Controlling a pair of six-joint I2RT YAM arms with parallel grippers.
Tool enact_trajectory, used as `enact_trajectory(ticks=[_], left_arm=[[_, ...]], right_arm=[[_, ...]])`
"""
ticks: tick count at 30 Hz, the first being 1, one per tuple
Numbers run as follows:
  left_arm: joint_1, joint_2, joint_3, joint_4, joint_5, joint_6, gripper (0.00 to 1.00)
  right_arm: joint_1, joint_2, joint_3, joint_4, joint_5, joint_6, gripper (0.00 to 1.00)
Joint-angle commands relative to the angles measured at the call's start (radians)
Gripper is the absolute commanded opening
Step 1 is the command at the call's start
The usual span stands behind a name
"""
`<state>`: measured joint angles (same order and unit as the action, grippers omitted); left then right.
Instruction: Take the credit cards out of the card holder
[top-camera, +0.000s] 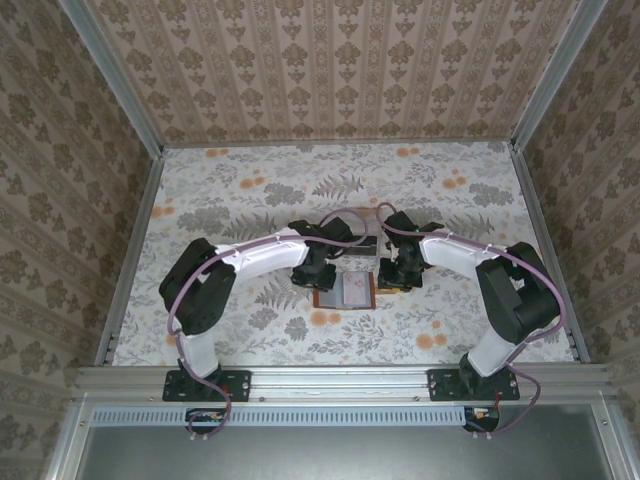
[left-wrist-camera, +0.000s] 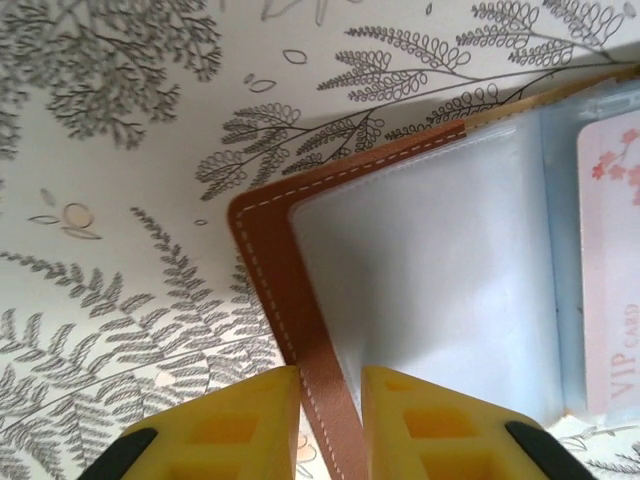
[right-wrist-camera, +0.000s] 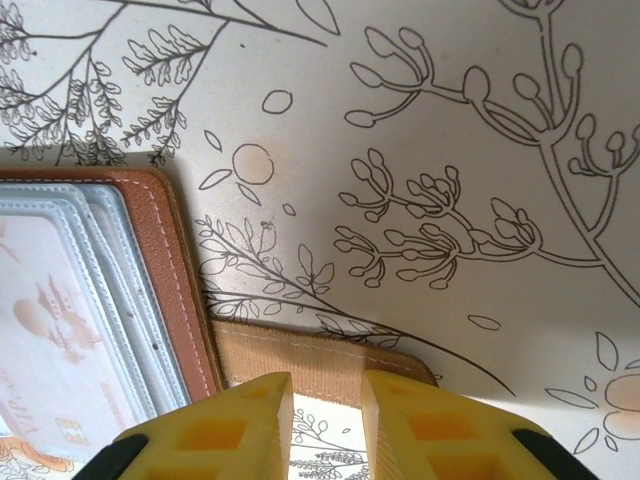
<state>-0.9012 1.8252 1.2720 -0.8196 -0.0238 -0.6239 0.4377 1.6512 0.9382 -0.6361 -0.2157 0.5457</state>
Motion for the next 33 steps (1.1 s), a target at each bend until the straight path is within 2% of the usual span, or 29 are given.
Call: enact_trajectory(ticks=[1, 6, 14, 25, 33], left_arm=[[0.016, -0.071, -0.019, -0.011, -0.014, 0.016, 0.21], [0.034, -0.133, -0.048, 0.071, 0.059, 0.010, 0.18], [0.082, -0.173, -0.193, 0.427, 0.355, -0.065, 0.19], [0.106, -0.098, -0.278, 0.655, 0.502, -0.161, 0.23], [0.110, -0.051, -0.298, 0.687, 0.523, -0.191, 0.24]], right_arm=[[0.006, -0.042, 0.036, -0.045, 0.008, -0.008, 0.26], [0.007, -0.051, 0.043, -0.028, -0.036, 0.006, 0.26], [0.016, -0.031, 0.033, 0.067, -0.174, 0.054, 0.26], [0.030, 0.023, 0.026, 0.151, -0.235, 0.086, 0.26], [0.033, 0.048, 0.024, 0.162, -0.236, 0.090, 0.26]])
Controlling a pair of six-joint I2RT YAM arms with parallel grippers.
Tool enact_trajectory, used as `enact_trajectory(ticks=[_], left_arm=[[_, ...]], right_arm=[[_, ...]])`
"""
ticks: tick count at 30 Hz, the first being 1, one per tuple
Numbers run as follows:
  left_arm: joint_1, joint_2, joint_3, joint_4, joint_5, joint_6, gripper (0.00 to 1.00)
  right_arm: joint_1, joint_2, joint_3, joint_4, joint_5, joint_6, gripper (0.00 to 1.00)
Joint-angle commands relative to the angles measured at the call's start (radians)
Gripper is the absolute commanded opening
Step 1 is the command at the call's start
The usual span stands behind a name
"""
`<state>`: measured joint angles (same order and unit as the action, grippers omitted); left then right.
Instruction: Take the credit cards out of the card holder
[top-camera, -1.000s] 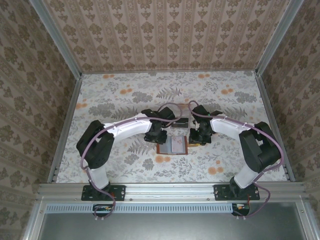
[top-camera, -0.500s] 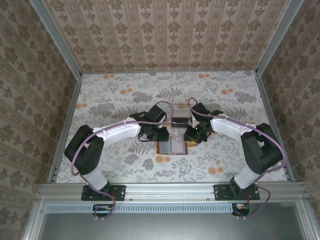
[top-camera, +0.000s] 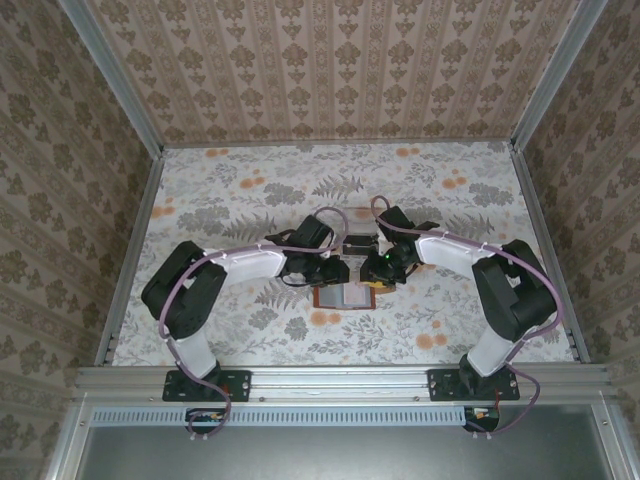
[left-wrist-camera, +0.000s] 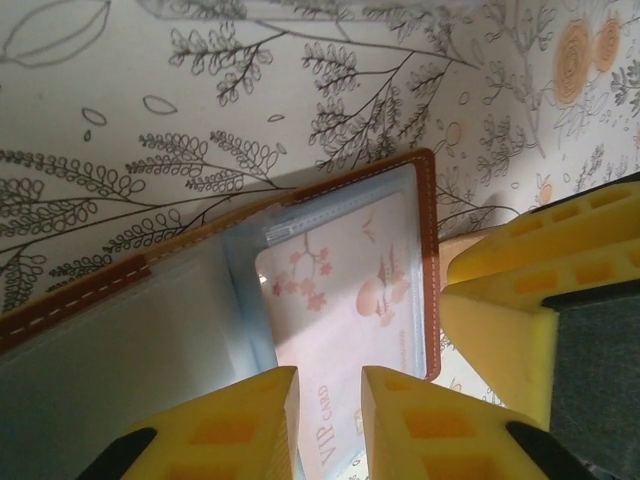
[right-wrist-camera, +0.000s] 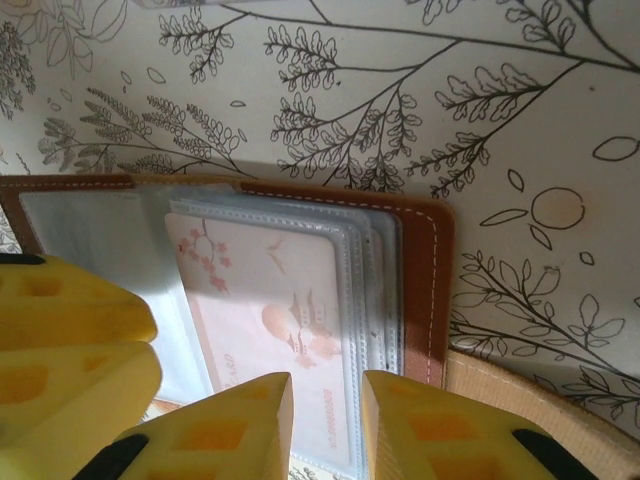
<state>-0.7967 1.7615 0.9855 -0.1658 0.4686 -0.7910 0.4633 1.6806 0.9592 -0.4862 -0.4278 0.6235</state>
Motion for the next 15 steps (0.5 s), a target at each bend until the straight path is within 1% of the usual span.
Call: enact_trajectory(ticks=[1, 15], left_arm=[[0.005, 0.015, -0.013, 0.036, 0.034, -0.025, 0.24], [0.009, 0.049, -0.021, 0.056, 0.051, -0.035, 0.25]], right_arm=[[0.008, 0.020, 0.003, 0.012, -0.023, 0.011, 0.26], [0.011, 0.029, 0.010, 0.017, -0.027, 0.013, 0.26]])
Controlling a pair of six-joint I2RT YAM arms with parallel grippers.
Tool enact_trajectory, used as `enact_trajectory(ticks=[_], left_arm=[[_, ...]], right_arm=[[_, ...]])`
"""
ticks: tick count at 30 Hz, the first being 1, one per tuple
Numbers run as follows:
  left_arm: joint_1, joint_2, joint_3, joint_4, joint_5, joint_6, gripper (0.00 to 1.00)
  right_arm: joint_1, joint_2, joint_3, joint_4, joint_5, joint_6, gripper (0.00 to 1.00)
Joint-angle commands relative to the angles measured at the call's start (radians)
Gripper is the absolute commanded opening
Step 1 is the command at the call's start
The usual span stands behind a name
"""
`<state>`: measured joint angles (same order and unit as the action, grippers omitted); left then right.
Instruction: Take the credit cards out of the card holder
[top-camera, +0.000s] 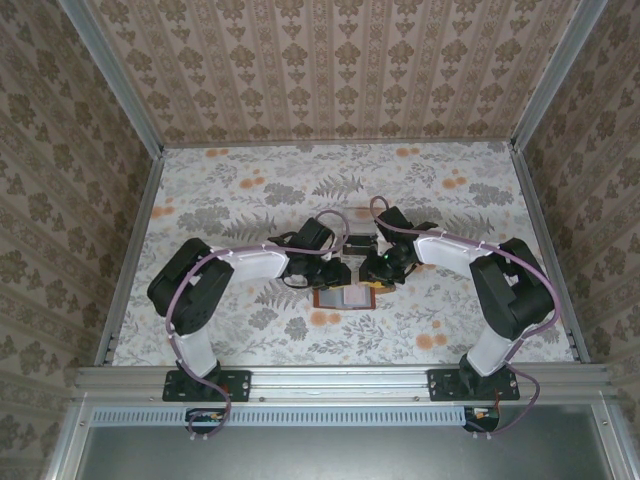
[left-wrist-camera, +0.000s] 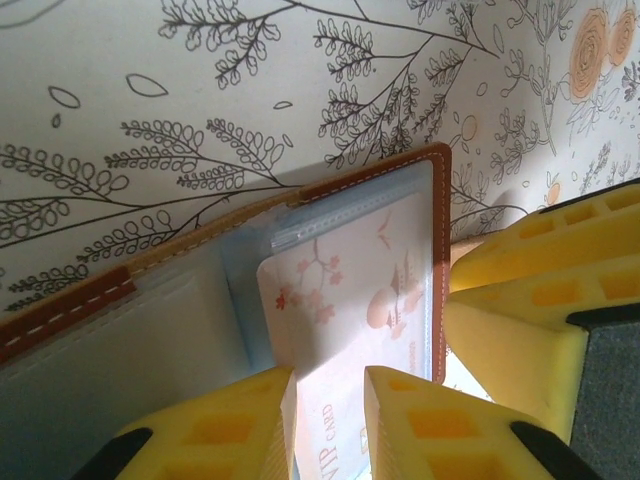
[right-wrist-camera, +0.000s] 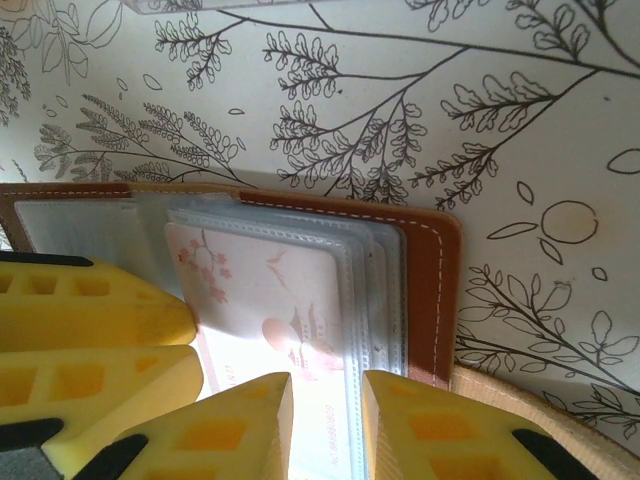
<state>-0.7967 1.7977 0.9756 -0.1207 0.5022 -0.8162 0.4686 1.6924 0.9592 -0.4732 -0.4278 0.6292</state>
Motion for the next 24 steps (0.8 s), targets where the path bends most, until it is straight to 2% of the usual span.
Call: enact_trajectory(ticks=[1, 10, 19, 24], left_arm=[[0.010, 0.014, -0.011, 0.007, 0.015, -0.009, 0.25], [0.010, 0.009, 0.005, -0.069, -0.027, 0.027, 0.26], [0.006, -0.003, 0.033, -0.157, -0.077, 0.066, 0.27], [0.007, -0.018, 0.036, -0.176, -0.089, 0.073, 0.28]], right_arm=[[0.008, 0.020, 0.009, 0.005, -0.028, 0.007, 0.26], [0.024, 0.047, 0.011, 0.010, -0.028, 0.009, 0.26], [0.025, 0.049, 0.012, -0.057, 0.075, -0.015, 0.25], [0.027, 0.046, 0.009, -0.057, 0.090, -0.019, 0.25]])
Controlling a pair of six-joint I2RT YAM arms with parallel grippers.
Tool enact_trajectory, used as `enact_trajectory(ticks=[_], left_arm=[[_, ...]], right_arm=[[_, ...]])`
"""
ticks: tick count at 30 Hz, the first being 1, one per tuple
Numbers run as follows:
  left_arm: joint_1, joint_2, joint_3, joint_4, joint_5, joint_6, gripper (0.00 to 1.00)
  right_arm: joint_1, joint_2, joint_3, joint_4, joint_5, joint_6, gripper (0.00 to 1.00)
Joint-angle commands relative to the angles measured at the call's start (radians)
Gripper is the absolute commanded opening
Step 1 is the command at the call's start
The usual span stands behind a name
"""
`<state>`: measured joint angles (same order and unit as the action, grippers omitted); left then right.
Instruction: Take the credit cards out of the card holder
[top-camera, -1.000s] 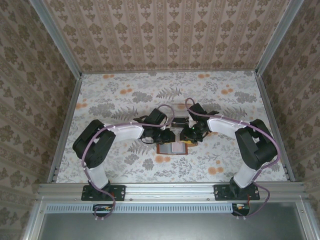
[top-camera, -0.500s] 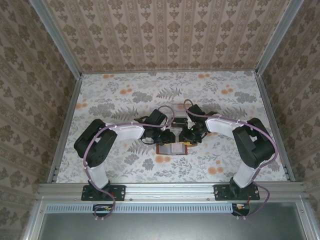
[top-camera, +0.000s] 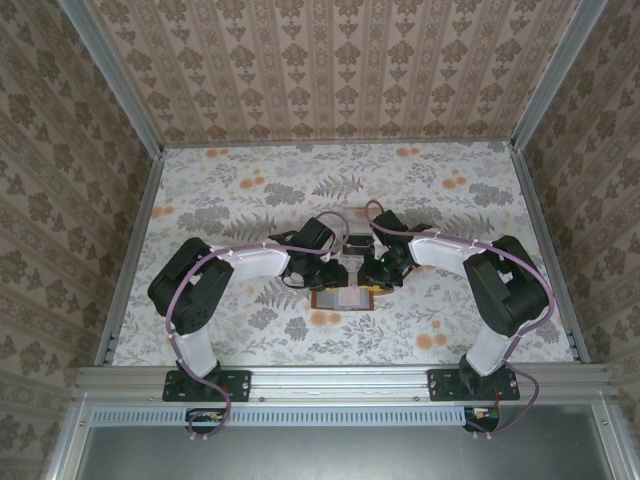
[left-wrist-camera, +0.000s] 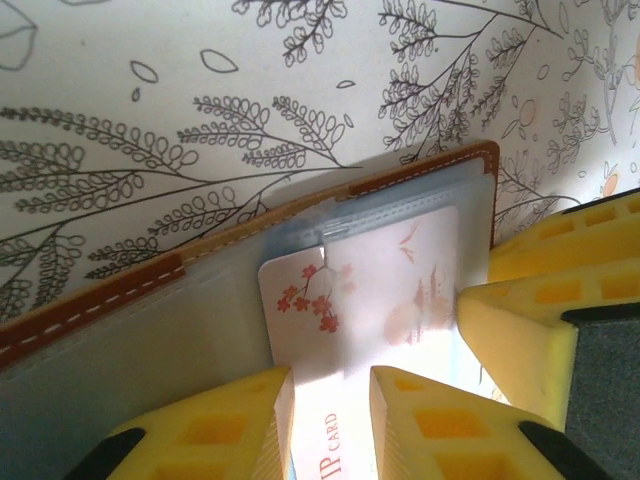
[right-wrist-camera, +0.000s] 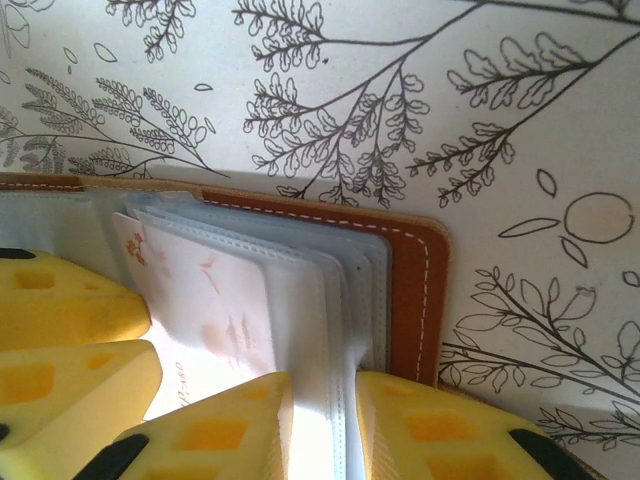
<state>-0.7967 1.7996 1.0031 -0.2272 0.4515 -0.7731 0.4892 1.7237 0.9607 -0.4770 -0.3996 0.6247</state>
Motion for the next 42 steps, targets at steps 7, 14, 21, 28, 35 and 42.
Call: enact_trajectory(ticks=[7, 14, 21, 28, 35, 42], left_arm=[[0.011, -0.066, 0.006, -0.063, -0.053, 0.023, 0.33], [0.014, -0.057, -0.005, -0.056, -0.047, 0.012, 0.34], [0.015, -0.034, -0.015, -0.007, -0.013, -0.009, 0.32], [0.016, -0.006, -0.014, -0.012, -0.014, -0.011, 0.31], [0.018, 0.001, -0.017, 0.005, -0.005, -0.014, 0.29], [0.020, 0.008, -0.013, 0.011, 0.005, -0.018, 0.18]], right_arm=[[0.005, 0.007, 0.011, -0.053, 0.059, -0.016, 0.25], [0.005, 0.008, 0.011, -0.054, 0.059, -0.017, 0.25], [0.006, 0.010, 0.016, -0.079, 0.059, -0.016, 0.25], [0.007, 0.008, 0.019, -0.084, 0.059, -0.019, 0.25], [0.007, 0.012, 0.022, -0.084, 0.057, -0.019, 0.25], [0.006, 0.010, 0.025, -0.084, 0.056, -0.020, 0.25]])
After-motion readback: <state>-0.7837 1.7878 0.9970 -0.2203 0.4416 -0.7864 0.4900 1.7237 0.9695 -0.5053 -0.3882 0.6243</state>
